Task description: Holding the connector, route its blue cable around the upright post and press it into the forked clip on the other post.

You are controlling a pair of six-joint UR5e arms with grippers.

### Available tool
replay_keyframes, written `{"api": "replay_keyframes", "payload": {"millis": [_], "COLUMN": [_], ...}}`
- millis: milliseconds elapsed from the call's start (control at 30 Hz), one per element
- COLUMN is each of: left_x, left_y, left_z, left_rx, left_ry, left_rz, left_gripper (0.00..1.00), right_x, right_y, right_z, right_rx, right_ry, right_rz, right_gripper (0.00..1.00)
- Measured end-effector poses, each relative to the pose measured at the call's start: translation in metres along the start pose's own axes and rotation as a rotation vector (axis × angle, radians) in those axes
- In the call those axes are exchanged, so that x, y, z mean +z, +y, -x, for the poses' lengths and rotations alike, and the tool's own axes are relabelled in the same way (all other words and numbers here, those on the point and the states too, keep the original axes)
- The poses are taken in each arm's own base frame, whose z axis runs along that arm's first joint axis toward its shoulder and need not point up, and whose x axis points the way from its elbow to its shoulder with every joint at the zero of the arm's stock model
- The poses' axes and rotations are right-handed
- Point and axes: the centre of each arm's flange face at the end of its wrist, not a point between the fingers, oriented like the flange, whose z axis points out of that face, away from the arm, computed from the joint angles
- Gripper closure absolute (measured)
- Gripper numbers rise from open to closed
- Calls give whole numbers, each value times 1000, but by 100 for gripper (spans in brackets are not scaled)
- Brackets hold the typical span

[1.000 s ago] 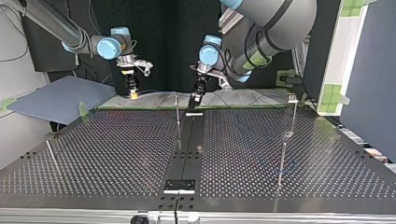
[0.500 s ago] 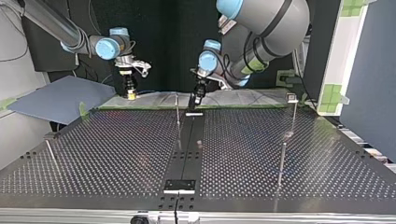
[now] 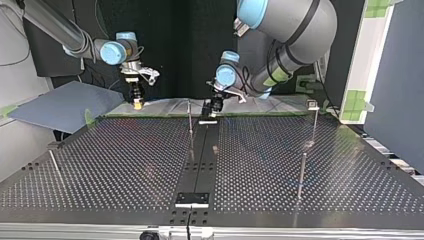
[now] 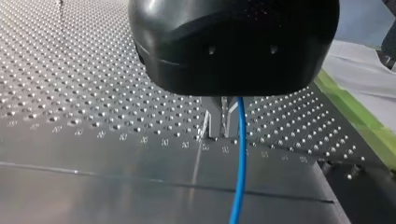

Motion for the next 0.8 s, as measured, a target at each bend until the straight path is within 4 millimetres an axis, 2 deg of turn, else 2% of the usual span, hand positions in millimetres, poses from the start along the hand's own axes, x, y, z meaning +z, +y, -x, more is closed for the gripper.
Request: {"api": "replay_keyframes", "payload": {"millis": [300,600,700,767,800], "left_x": [14,15,15,14,14], "left_y": [10,12,13,13,13], "left_z": [10,11,11,11,10], "left_rx": [-3,5,9,13,18], "left_ry": [13,27,30,33,35], "left_rz": [-1,2,2,2,2], "left_gripper": [92,92,86,69,69], "right_x": [10,12,12,12,12], "right_y": [9,14,14,13,13], "right_z": [-6,-6,-6,-6,-6], "right_rx": [38,42,42,42,42], "right_ry": [11,11,11,11,11], "right_rz": [13,21,19,14,11], "right_gripper": [100,100,100,100,100]}}
